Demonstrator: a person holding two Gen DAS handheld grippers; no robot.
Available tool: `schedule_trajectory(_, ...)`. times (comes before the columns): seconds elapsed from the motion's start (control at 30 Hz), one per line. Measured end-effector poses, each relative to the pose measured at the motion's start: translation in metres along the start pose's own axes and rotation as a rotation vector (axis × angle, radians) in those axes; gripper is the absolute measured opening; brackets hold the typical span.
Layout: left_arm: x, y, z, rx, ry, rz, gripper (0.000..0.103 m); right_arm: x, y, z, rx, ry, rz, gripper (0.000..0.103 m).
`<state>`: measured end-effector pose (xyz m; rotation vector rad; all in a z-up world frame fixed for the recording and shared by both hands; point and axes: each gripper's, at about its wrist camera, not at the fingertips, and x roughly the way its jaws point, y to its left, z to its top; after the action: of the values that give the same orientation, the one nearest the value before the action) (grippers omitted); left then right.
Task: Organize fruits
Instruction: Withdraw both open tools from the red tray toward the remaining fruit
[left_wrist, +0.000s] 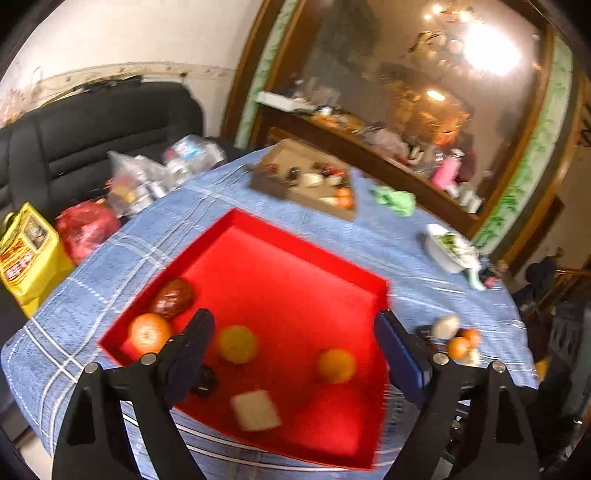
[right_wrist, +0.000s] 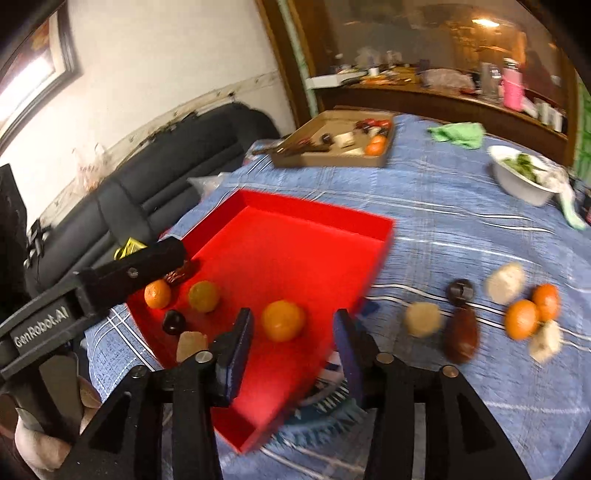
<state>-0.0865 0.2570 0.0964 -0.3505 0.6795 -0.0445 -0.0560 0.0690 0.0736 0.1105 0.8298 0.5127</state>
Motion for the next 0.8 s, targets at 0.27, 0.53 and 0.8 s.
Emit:
schedule_trajectory(0.27, -0.039, -0.047, -0.001, 0.031, -0.009, -0.177, 0.087, -0.083, -0.047, -0.021, 0.079, -0.108, -0.082, 0.056)
schedule_trajectory(0.53, -0.140, -0.103, 0.012, 0.160, -0.170, -0.229, 0.087, -0.215, -0.074, -0.024, 0.089, -0.277, -0.217, 0.056)
schedule_trajectory(0.8, -0.277, -0.131, 0.046, 0.313, -0.562, -0.207, 0.099, -0.398, -0.037, 0.015, -0.015, -0.542, -0.412, 0.069)
